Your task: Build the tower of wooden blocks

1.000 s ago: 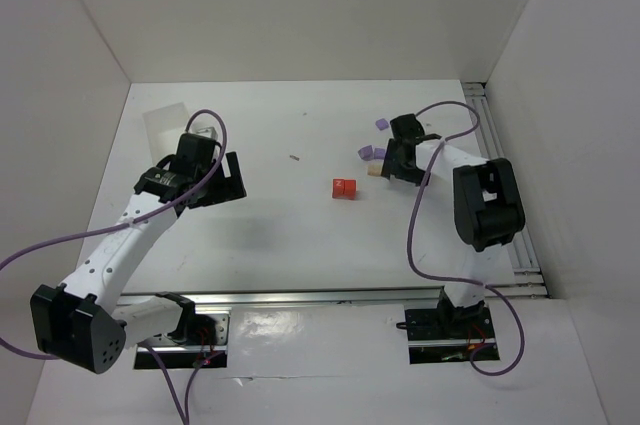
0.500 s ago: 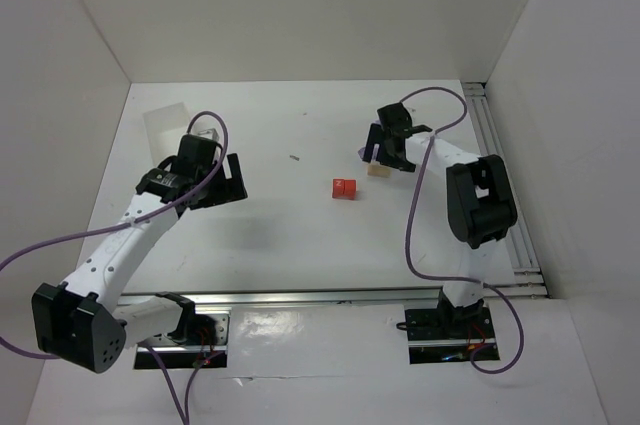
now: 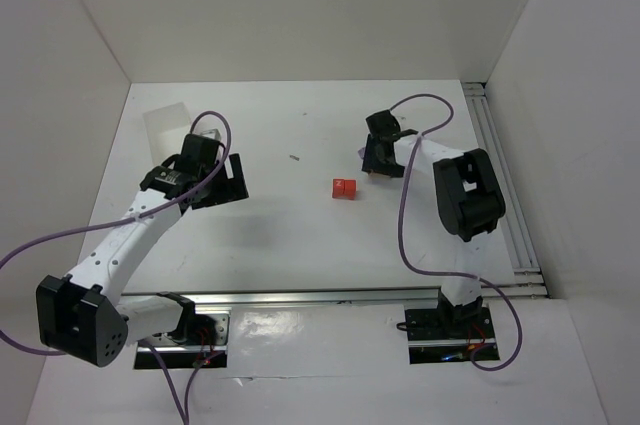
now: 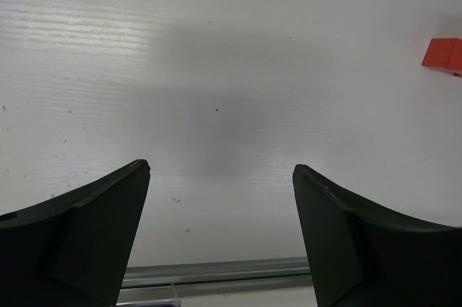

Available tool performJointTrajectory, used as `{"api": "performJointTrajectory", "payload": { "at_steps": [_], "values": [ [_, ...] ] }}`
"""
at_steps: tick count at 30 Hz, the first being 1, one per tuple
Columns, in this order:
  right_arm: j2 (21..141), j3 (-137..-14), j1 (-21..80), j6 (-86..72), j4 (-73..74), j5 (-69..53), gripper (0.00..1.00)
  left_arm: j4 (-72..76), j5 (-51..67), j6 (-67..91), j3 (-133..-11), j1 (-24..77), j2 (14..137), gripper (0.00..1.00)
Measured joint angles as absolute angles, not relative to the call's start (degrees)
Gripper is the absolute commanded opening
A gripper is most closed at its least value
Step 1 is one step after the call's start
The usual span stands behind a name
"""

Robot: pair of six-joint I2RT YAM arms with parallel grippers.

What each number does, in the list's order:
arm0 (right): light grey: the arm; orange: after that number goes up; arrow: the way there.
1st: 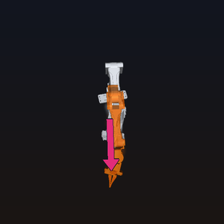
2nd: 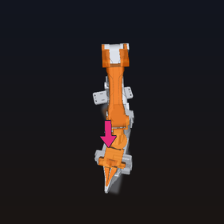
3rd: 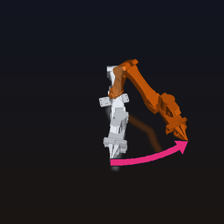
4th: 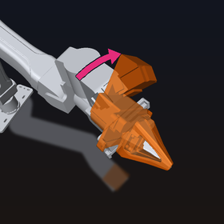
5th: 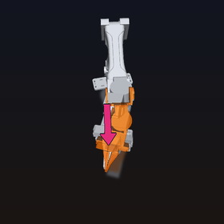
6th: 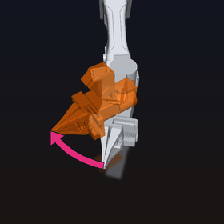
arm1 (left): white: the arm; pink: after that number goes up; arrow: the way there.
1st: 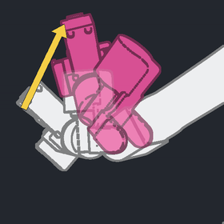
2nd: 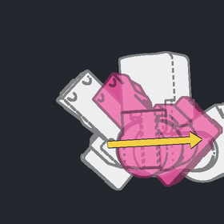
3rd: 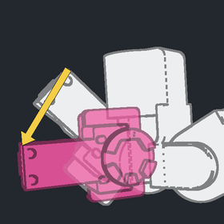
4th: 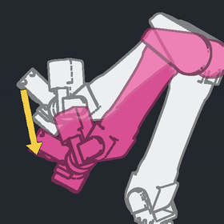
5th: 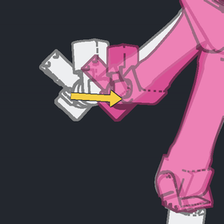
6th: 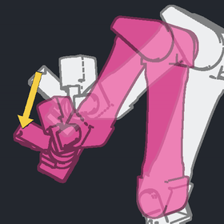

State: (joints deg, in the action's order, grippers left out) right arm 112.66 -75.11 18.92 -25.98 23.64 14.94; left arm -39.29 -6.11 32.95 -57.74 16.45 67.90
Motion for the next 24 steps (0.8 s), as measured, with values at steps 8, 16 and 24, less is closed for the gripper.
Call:
{"api": "performJointTrajectory", "payload": {
  "at_steps": [8, 16, 24],
  "values": [
    [111.92, -76.16, 20.14, -26.55, 24.91, 17.63, 0.58, -38.68, -5.61, 31.62, -58.81, 16.45, 69.78, 0.93],
    [101.75, -76.09, 22.11, -26.57, 27.24, 18.87, 0.58, -37.85, -5.63, 27.73, -66.87, 16.45, 72.53, 0.93],
    [97.43, -76.49, 30.13, -27.94, 28.23, 19.35, 0.59, -37.43, -3.07, 27.44, -63.2, 16.45, 72.12, 0.93]
  ]
}}
